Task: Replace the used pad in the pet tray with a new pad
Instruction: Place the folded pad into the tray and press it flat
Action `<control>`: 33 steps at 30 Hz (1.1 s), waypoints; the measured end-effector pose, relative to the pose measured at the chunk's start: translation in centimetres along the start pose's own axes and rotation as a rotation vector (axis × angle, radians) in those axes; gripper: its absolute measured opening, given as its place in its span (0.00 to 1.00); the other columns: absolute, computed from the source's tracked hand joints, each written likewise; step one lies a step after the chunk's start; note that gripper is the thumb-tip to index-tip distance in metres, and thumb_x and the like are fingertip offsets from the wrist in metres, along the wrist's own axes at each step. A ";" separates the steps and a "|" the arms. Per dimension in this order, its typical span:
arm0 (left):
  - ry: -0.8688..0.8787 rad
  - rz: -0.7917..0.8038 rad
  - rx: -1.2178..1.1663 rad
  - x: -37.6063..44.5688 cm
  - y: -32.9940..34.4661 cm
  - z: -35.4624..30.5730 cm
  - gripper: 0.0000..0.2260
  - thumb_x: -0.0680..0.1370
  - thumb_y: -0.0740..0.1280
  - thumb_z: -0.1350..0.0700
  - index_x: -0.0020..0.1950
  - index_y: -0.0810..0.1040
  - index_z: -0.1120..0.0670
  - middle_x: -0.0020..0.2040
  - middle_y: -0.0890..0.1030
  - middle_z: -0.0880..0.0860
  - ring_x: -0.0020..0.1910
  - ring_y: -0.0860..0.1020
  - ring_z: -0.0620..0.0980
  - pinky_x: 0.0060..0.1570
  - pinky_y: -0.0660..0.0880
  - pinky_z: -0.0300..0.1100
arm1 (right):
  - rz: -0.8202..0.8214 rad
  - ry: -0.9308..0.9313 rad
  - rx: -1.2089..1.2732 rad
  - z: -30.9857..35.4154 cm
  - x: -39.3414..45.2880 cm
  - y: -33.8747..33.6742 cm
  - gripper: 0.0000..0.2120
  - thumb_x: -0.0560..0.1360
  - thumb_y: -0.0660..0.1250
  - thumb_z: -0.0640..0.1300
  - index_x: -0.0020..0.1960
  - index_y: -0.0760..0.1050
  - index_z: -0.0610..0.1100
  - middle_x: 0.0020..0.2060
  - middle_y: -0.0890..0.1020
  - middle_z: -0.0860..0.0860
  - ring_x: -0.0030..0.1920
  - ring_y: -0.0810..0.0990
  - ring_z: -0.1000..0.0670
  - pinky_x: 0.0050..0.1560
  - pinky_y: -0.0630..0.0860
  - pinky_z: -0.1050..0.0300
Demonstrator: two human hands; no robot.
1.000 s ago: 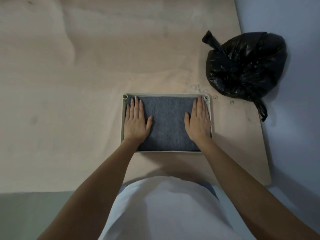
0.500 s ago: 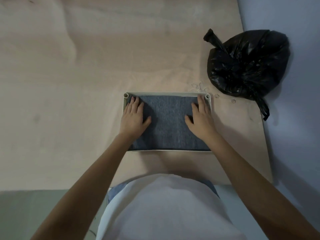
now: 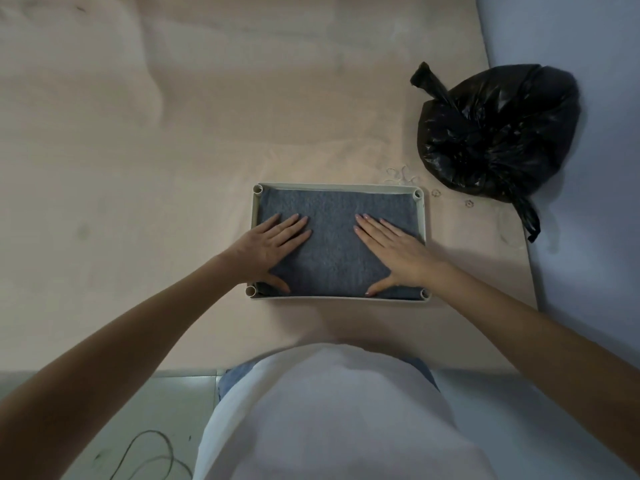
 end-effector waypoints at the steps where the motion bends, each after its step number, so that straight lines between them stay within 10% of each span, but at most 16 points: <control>1: -0.004 0.002 0.013 -0.2 0.1 0.2 0.51 0.68 0.49 0.24 0.77 0.38 0.57 0.77 0.41 0.58 0.77 0.42 0.57 0.74 0.39 0.51 | 0.007 -0.001 -0.009 -0.6 -0.4 0.1 0.60 0.62 0.52 0.79 0.74 0.31 0.41 0.72 0.31 0.46 0.73 0.31 0.48 0.72 0.31 0.54; 16: -0.196 0.135 0.072 -3.2 -0.9 0.2 0.46 0.72 0.52 0.27 0.78 0.41 0.55 0.78 0.43 0.55 0.77 0.43 0.55 0.73 0.36 0.52 | 0.158 0.155 -0.087 -2.7 -4.6 -0.5 0.54 0.67 0.58 0.74 0.75 0.32 0.45 0.72 0.32 0.49 0.75 0.35 0.46 0.72 0.32 0.48; 23: -0.518 -0.271 -0.369 -7.4 -1.2 -5.2 0.30 0.81 0.44 0.42 0.70 0.70 0.62 0.71 0.68 0.60 0.71 0.66 0.60 0.72 0.59 0.55 | -0.447 0.517 0.416 2.4 -9.2 0.8 0.25 0.81 0.52 0.46 0.75 0.55 0.37 0.75 0.54 0.46 0.76 0.53 0.47 0.75 0.50 0.54; 33: -0.888 -0.333 -0.510 -6.1 0.2 -7.4 0.32 0.81 0.39 0.43 0.74 0.58 0.66 0.75 0.59 0.64 0.75 0.56 0.60 0.74 0.52 0.52 | -0.442 0.710 0.372 5.0 -7.5 2.9 0.26 0.79 0.54 0.43 0.73 0.56 0.32 0.73 0.57 0.37 0.75 0.56 0.39 0.76 0.45 0.52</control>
Point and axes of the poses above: each hand's wrist, its own x-axis towards the middle knuckle, its own y-axis out of the palm, z = x × y, the point moved 3 cm from there along x, towards the middle knuckle
